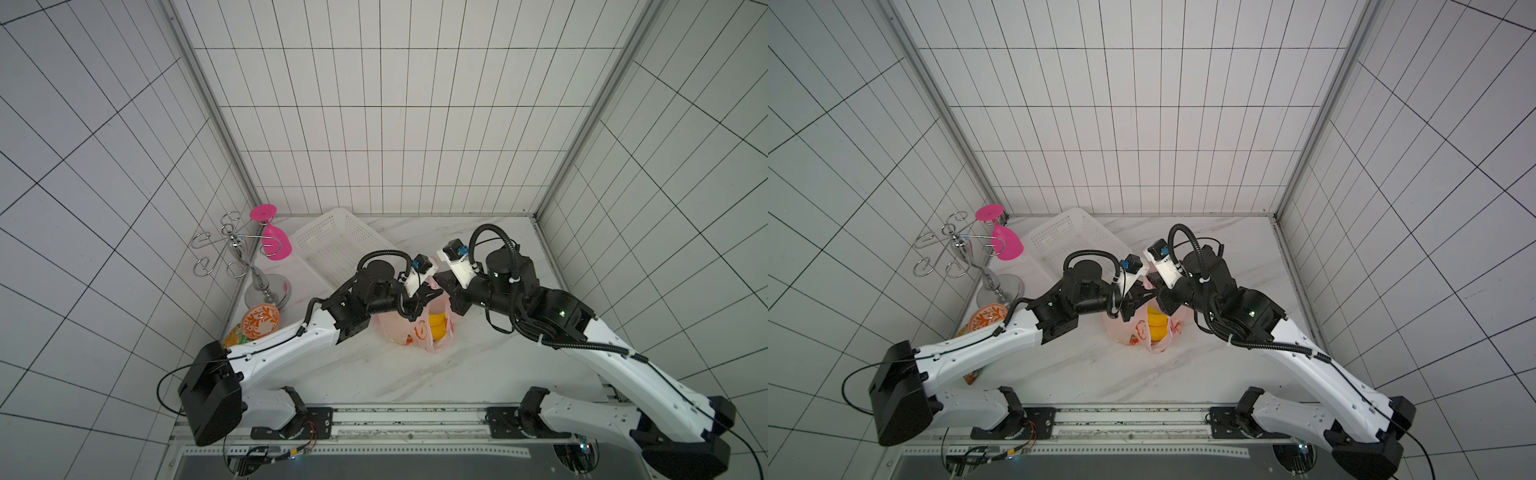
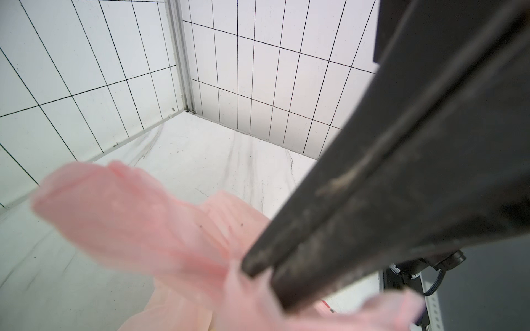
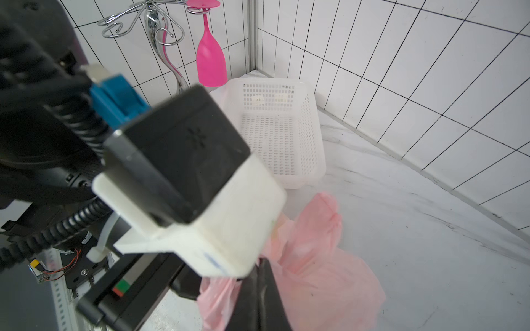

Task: Place the banana into a plastic bag & tie a knot
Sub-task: Cross the plastic bag at the center of the board.

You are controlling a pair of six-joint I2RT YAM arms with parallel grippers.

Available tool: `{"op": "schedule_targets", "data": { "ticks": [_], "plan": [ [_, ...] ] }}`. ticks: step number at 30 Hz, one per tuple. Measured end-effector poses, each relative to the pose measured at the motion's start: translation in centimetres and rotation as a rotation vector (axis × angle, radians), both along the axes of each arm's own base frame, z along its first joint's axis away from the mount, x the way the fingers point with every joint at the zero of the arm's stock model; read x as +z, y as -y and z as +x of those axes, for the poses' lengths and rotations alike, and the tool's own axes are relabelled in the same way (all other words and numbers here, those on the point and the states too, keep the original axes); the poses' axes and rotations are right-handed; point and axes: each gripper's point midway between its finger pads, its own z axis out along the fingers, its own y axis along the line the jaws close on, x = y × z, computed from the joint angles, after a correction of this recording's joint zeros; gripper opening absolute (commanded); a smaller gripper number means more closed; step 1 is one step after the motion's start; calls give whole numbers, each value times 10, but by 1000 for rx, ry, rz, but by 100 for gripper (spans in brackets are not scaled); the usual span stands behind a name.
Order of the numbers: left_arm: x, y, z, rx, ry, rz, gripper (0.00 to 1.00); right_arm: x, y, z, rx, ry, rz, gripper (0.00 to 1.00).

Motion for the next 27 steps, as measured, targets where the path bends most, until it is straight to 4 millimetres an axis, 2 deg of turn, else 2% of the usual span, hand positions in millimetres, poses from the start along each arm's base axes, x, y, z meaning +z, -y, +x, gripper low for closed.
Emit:
{"op": "schedule_targets", "data": {
  "ticks": [3,10,22,23,27],
  "plan": [
    [1,0,0,3,-4,-4,16,1,-3,-3,17,-13,19,0],
    [5,2,-4,-24,0,-28,17,-4,-11,-7,46,-49,56,0],
    [3,1,2,8,12,-47,24,-10,-20,-8,61,-93,103,0],
    [3,0,2,11,14,-49,23,-10,-20,-7,59,-94,104,0],
    [2,0,3,17,13,-63,0,-11,-19,-5,40,-106,119,0]
  ]
}}
